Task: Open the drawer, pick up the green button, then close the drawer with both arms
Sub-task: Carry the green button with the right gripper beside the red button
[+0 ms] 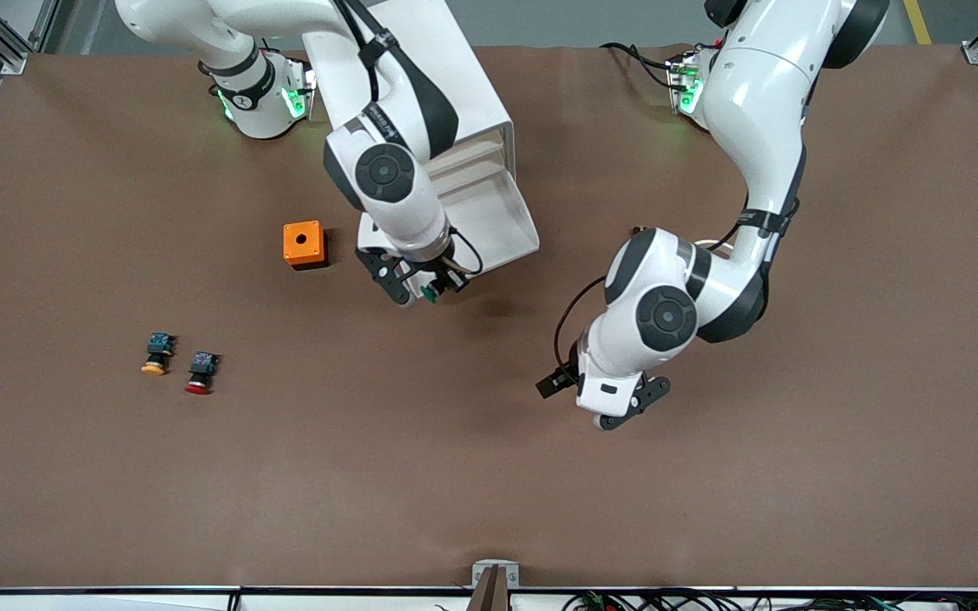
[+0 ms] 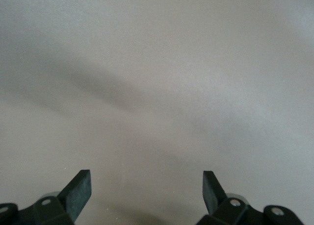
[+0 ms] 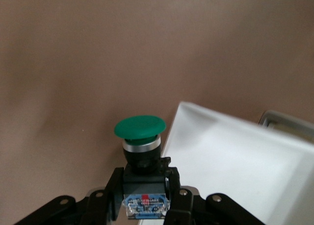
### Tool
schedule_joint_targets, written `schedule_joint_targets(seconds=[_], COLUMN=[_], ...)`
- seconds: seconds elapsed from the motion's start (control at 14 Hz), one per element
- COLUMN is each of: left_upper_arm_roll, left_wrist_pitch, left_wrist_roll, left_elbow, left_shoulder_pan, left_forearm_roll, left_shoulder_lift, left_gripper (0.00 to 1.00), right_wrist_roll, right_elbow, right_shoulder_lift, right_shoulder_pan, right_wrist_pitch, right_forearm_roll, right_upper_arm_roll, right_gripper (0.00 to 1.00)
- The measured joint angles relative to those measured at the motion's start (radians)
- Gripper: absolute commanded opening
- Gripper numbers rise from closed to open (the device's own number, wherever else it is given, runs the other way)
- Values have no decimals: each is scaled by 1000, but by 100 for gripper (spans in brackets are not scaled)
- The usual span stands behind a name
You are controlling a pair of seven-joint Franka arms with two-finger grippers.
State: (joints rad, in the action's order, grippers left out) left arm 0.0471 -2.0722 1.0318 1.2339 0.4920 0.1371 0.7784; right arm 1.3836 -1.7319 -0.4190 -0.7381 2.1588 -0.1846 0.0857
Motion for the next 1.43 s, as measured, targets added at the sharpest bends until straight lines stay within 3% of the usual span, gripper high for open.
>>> schedule_joint_targets(seconds=[0.72,1.15,1.43], left_upper_arm_roll=[6,13,45], left_wrist_pitch=[-5,-5,-5], left_wrist_roll=[126,164,165], left_elbow=[88,138,147], left_shoulder_pan=[146,221,231], left_forearm_roll=[-35,-35,-35], left_shoulder_lift=[1,1,1], left_gripper=[100,100,100], right_wrist_roll=[-730,-1087,-1259], right_elbow=[6,4,4], right_shoulder_lift=[6,-73,-129], right_shoulder_pan=[363,536,597], right_wrist_pitch=[-66,-39,2], right_forearm_roll=[1,1,1], right_upper_arm_roll=[9,9,9], right_gripper=[0,0,0])
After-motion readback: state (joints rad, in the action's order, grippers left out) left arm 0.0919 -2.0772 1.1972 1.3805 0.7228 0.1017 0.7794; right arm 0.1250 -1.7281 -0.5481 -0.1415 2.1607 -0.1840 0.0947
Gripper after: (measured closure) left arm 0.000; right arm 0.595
